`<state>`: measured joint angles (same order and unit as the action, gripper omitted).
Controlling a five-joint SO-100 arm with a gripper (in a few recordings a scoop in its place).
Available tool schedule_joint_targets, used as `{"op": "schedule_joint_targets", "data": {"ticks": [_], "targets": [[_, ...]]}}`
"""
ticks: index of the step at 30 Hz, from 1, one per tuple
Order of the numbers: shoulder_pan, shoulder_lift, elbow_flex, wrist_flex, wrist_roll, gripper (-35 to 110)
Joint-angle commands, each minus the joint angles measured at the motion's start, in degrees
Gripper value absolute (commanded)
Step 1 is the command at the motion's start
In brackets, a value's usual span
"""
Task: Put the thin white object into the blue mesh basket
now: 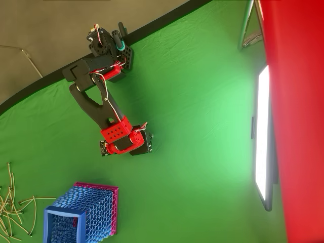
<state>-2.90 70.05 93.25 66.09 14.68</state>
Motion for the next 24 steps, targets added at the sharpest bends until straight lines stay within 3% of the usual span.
{"op": "schedule_joint_targets", "data": {"ticks": [1,24], "targets": [[-0.7,0.1,-1.9,0.1,0.5,14],[0.4,-1.9,-1.1,0.0,0.4,5]]}}
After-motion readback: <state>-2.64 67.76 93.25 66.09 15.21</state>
